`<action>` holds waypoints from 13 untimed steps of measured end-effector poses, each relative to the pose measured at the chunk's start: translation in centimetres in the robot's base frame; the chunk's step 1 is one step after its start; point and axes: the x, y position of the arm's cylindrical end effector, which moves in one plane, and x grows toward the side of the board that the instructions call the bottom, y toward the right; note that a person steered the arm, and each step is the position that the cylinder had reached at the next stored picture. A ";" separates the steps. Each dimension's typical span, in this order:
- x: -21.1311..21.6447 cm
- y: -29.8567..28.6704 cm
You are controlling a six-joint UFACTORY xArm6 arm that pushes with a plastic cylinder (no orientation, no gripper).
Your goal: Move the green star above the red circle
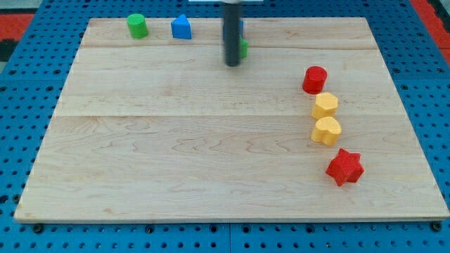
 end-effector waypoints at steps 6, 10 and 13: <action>-7.0 -16.6; -5.3 2.0; 1.6 0.1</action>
